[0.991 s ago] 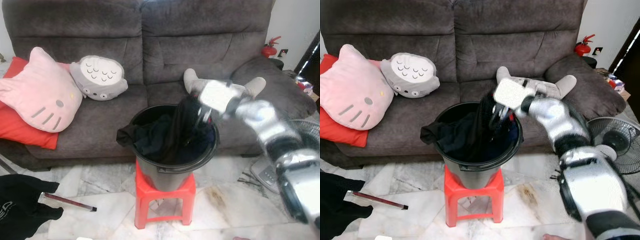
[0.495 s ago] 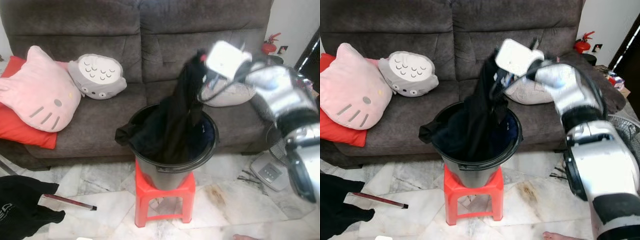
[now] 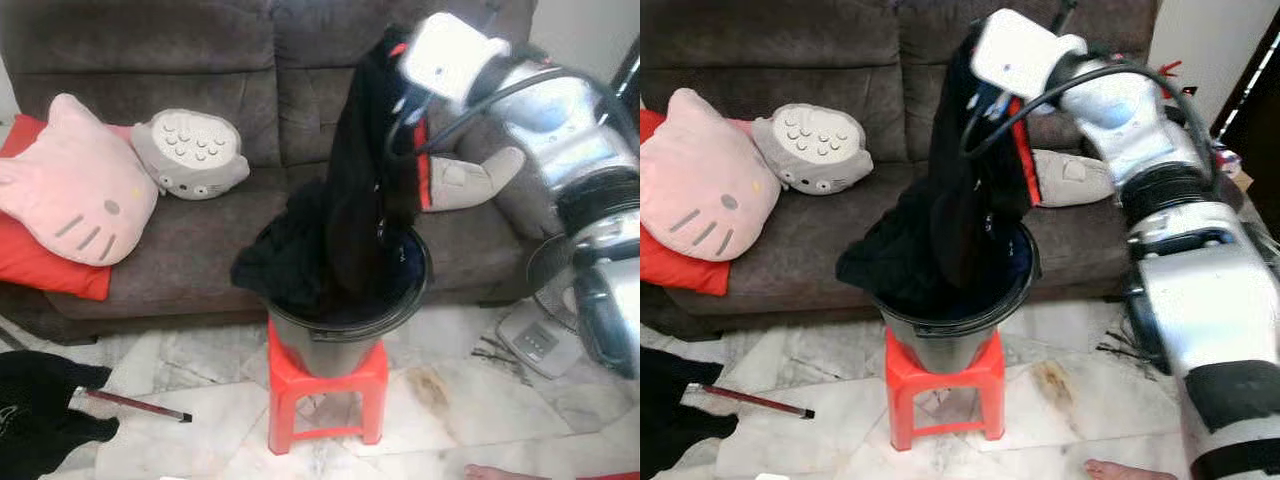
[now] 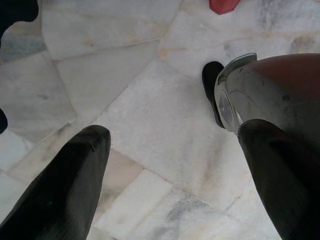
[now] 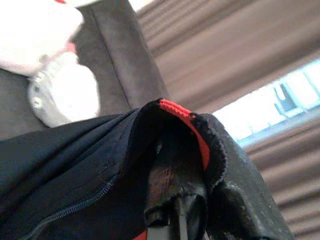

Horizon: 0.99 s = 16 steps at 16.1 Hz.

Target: Hang hanger

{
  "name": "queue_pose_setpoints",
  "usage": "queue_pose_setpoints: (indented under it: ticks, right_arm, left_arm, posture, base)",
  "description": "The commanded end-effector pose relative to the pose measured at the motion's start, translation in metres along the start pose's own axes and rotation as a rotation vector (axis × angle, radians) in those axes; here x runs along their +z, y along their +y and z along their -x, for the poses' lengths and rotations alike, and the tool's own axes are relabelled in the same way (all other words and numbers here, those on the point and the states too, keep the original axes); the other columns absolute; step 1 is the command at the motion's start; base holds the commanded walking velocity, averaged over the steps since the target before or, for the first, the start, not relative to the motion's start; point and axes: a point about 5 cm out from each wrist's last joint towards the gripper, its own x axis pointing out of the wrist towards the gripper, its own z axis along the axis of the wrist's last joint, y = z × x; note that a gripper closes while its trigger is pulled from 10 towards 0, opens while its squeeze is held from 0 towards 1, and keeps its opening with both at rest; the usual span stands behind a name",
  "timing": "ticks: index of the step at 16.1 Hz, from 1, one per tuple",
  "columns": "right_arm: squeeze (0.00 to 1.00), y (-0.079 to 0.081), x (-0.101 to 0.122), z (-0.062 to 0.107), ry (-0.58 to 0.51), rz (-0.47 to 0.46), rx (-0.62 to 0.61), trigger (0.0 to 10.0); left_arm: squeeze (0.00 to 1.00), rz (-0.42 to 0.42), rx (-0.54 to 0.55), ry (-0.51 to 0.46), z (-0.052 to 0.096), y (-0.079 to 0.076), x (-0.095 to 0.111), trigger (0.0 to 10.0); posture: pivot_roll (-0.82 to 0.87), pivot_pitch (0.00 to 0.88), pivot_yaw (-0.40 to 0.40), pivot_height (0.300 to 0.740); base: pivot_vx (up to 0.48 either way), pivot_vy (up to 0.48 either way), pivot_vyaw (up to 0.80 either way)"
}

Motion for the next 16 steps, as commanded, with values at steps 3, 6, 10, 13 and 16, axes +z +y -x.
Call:
queue_pose_setpoints:
  ticks: [3, 6, 10, 13, 16]
  right_arm:
    - [0.00, 0.074, 0.001, -0.015, -0.068, -0.079, 0.235, 0.0]
    - [0.00, 0.124, 0.006, -0.021, -0.127, -0.214, 0.337, 0.0]
    - [0.00, 0.155, 0.042, -0.033, -0.275, -0.302, 0.403, 0.0]
    - [0.00, 0.176, 0.057, -0.034, -0.325, -0.329, 0.463, 0.0]
    - [0.00, 0.196, 0.056, -0.030, -0.289, -0.348, 0.514, 0.0]
  left_arm:
    - [0.00, -0.008, -0.015, 0.024, 0.002, -0.003, -0.009, 10.0]
    - [0.00, -0.011, -0.011, 0.029, 0.003, -0.001, -0.011, 10.0]
    - [0.00, -0.011, -0.010, 0.028, 0.003, -0.002, -0.011, 10.0]
    - [0.00, -0.010, -0.017, 0.027, 0.002, -0.012, -0.009, 10.0]
    - [0.00, -0.012, -0.028, 0.020, 0.000, -0.019, -0.003, 10.0]
  posture:
    - [-0.12, 0.007, 0.006, 0.740]
    - [-0.12, 0.009, 0.004, 0.740]
    - [-0.11, 0.013, 0.007, 0.740]
    - [-0.11, 0.011, -0.001, 0.740]
    - [-0.11, 0.014, -0.003, 0.740]
  base:
    - [0.000, 0.000, 0.00]
    - [0.000, 0.000, 0.00]
    - [0.000, 0.000, 0.00]
    - [0.000, 0.000, 0.00]
    - [0.000, 0.000, 0.00]
